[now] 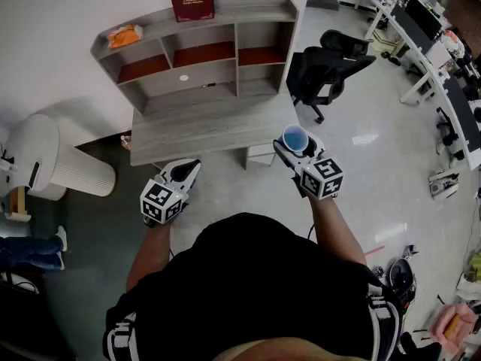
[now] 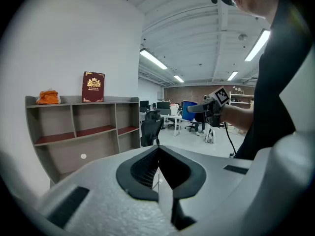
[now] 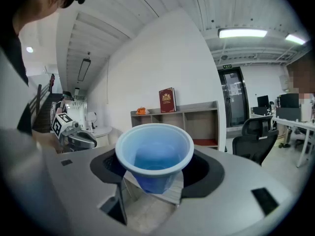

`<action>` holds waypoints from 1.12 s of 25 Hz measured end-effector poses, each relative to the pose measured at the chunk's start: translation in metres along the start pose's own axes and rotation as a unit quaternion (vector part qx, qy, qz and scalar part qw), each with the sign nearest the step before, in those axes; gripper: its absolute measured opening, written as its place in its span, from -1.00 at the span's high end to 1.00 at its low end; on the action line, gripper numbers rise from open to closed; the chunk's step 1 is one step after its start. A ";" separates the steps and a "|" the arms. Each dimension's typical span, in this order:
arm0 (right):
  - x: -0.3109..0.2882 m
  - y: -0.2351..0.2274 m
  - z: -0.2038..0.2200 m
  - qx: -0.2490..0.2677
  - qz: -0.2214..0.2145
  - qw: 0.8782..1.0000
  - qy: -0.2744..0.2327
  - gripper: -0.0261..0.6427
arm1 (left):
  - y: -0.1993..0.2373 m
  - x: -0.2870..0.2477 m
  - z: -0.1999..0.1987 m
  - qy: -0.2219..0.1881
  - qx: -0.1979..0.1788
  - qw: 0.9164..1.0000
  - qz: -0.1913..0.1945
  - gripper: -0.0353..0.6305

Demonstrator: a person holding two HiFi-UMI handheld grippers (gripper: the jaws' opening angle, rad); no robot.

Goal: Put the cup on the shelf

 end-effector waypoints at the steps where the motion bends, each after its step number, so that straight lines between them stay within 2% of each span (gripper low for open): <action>1: -0.002 -0.002 0.001 0.000 -0.002 1.000 -0.001 0.01 | 0.000 -0.003 -0.001 -0.001 -0.002 1.000 0.000 0.85; 19: 0.012 -0.054 0.010 -0.014 -0.022 0.999 -0.027 0.01 | -0.028 -0.066 -0.025 0.000 -0.009 1.000 0.015 0.85; 28: -0.014 -0.064 0.013 -0.025 -0.027 0.999 -0.023 0.01 | -0.009 -0.073 -0.017 0.004 0.010 1.000 0.009 0.85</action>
Point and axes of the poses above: the fingertips, and each gripper's own axes: x backward along the fingers, y to its left, z out of its underside, the point moved 8 cm from there along x, backward along the fingers, and after that the axes turned 10 degrees about x, right-handed, at the moved point
